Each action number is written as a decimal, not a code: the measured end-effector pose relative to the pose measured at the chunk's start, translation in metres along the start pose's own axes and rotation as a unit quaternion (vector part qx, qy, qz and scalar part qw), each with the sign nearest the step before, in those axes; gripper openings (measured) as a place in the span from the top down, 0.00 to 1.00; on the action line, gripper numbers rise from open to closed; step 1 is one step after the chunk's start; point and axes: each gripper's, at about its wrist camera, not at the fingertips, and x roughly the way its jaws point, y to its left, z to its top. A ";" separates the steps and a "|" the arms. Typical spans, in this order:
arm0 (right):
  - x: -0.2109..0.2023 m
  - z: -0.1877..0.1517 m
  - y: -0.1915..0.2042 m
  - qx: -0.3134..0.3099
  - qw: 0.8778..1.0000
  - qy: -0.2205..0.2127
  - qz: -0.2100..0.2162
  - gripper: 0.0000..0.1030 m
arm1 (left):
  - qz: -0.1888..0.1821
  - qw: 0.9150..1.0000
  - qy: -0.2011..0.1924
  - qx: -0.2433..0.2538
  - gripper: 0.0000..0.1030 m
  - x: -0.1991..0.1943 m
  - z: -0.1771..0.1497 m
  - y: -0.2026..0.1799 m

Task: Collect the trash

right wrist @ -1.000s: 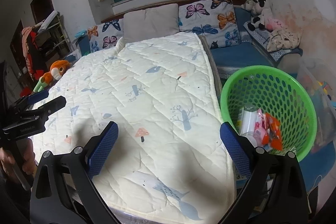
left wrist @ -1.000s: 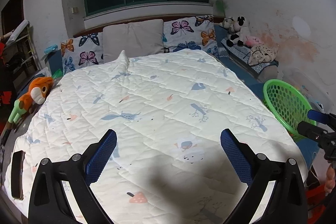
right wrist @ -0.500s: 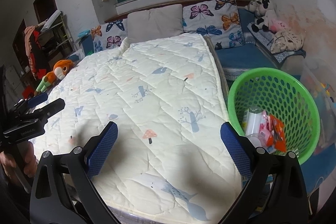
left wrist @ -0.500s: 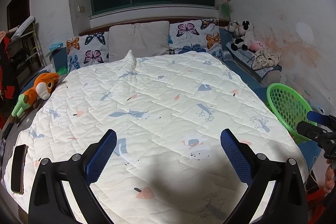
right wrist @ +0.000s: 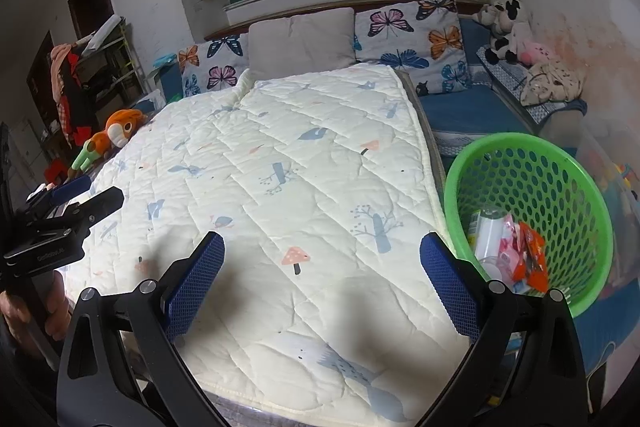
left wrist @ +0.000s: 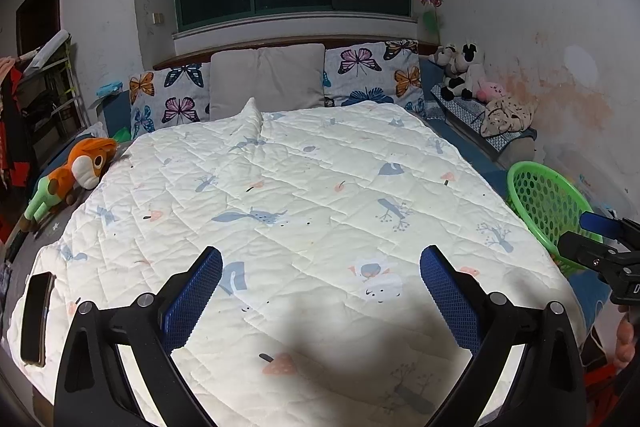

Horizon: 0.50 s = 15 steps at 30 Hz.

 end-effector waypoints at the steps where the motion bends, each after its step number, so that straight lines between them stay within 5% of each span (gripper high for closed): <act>1: 0.001 0.000 0.000 0.000 1.000 0.000 0.000 0.05 | 0.000 1.000 0.000 0.000 0.07 0.000 0.000 0.000; 15: 0.003 -0.001 0.004 -0.002 1.000 0.002 0.002 0.05 | -0.001 1.000 -0.003 -0.002 0.07 -0.005 -0.001 0.001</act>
